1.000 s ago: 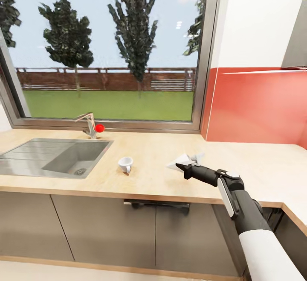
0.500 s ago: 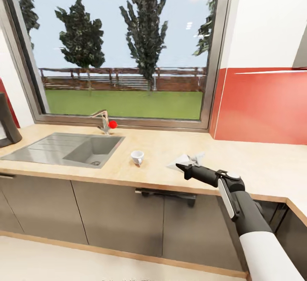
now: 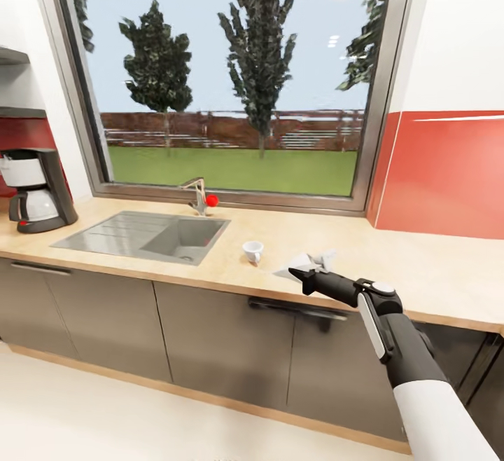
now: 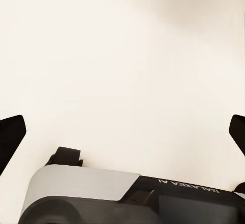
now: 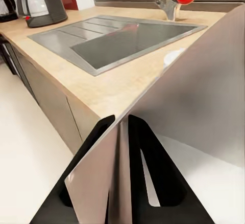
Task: Set up a coffee station on the kitchen countertop: keep the coffee maker on the countertop, move the bottle of coffee from the kitchen shelf to the counter next to the coffee maker, place a paper coffee filter on top of the coffee maker, put the saucer next to the coffee maker with the coffee cup on the saucer, and place the electric kettle next to the coffee maker.
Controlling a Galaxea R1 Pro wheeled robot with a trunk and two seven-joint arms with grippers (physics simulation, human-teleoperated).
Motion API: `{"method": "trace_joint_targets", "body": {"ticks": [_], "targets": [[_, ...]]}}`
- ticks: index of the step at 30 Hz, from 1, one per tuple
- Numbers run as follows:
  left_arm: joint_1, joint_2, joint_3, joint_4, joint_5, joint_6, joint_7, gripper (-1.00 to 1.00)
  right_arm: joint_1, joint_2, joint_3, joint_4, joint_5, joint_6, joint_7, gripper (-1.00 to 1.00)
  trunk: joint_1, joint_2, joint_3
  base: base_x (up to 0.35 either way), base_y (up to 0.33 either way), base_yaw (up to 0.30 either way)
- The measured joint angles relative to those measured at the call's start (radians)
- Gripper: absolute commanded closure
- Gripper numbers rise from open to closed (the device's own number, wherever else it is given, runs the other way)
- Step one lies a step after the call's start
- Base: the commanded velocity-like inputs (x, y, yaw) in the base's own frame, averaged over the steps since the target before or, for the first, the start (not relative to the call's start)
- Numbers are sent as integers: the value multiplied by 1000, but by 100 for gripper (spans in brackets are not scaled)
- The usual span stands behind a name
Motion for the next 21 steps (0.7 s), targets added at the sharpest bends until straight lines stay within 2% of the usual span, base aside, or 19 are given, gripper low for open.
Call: {"method": "trace_joint_targets", "body": {"ticks": [13, 21], "targets": [[0, 0, 0, 0, 0, 0, 0, -100, 0, 0, 0, 0, 0, 0, 0, 100, 0, 0, 0, -2, 16, 264], [0, 0, 1, 0, 0, 0, 0, -100, 1, 0, 0, 0, -1, 0, 0, 100, 0, 0, 0, 0, 238, 78]]}}
